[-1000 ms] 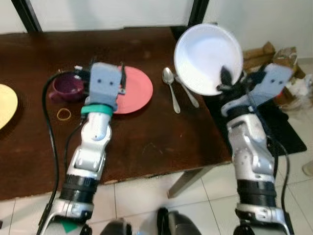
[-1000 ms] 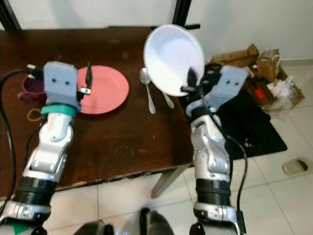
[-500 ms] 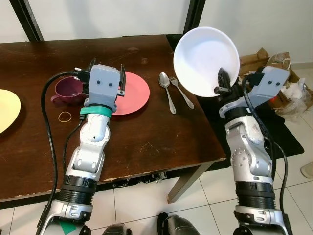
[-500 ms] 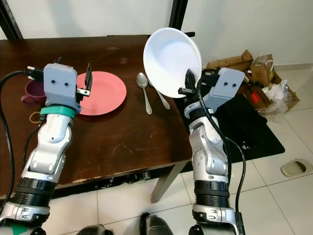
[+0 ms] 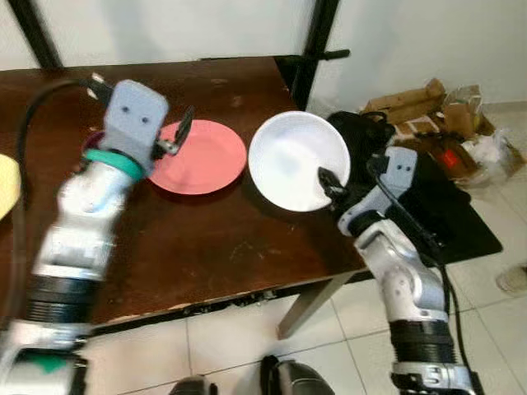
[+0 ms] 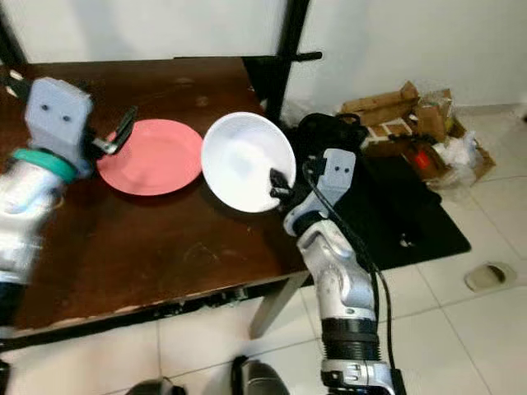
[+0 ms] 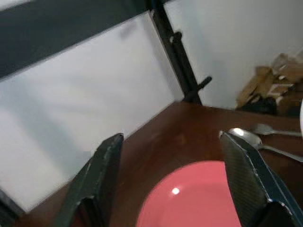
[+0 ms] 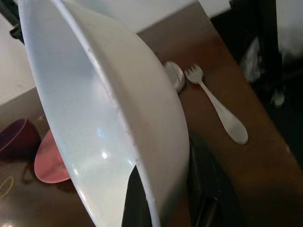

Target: Setting the table

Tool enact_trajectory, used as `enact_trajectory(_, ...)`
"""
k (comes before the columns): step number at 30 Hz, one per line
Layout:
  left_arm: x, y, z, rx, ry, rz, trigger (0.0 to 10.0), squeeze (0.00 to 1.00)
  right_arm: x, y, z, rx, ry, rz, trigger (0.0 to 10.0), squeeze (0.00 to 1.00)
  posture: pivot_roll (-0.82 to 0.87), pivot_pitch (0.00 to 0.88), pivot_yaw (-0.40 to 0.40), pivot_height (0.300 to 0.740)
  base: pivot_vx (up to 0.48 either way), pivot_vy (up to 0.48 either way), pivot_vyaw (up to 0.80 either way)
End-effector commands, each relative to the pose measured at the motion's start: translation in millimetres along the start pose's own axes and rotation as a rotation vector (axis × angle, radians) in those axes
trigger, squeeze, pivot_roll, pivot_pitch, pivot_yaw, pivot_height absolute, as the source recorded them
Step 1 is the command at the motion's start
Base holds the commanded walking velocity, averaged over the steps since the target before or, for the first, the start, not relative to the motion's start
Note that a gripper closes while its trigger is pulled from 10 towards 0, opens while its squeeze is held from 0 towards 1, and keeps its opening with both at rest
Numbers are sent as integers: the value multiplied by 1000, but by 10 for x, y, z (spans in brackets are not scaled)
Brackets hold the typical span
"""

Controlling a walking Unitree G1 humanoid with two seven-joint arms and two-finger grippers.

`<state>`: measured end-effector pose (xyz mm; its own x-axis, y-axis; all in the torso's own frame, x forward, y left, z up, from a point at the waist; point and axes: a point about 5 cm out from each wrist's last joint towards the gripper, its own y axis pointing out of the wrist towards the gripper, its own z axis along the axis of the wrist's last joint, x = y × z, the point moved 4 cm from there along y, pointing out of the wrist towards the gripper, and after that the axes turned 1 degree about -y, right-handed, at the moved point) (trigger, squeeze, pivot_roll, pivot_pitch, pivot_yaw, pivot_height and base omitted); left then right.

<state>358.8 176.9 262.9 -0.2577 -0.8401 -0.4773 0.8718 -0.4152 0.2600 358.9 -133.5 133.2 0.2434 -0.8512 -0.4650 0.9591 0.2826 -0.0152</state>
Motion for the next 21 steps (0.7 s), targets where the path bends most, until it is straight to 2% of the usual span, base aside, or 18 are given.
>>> enact_trajectory(1, 67, -29, 22, -1, -29, -84, 10000, 0, 35, 8, -32, -15, 44, -12, 10000, 0, 33, 0, -27, 740, 0, 0, 0)
enact_trajectory(2, 130, -156, 86, -12, -32, -226, 10000, 0, -71, 72, -123, -71, 102, 33, 10000, 0, 58, 0, -37, 740, 0, 0, 0)
enact_trajectory(3, 130, -156, 86, -12, -32, -226, 10000, 0, -71, 72, -123, -71, 102, 33, 10000, 0, 58, 0, -37, 740, 0, 0, 0)
enact_trajectory(5, 229, -242, 132, -16, -39, -318, 10000, 0, -120, 79, -242, -141, 110, 57, 10000, 0, 61, 3, -44, 740, 0, 0, 0)
enact_trajectory(9, 273, -248, 135, -13, -52, -322, 10000, 0, -79, 46, -291, -161, 107, 45, 10000, 0, 60, 7, -49, 740, 0, 0, 0)
enact_trajectory(14, 467, -260, 129, -12, -111, -373, 10000, 0, -48, -13, -367, -178, 182, 51, 10000, 0, 46, 14, -48, 740, 0, 0, 0)
enact_trajectory(21, 544, -286, 161, -19, -144, -421, 10000, 0, -59, -30, -460, -219, 190, 54, 10000, 0, 48, 14, -53, 740, 0, 0, 0)
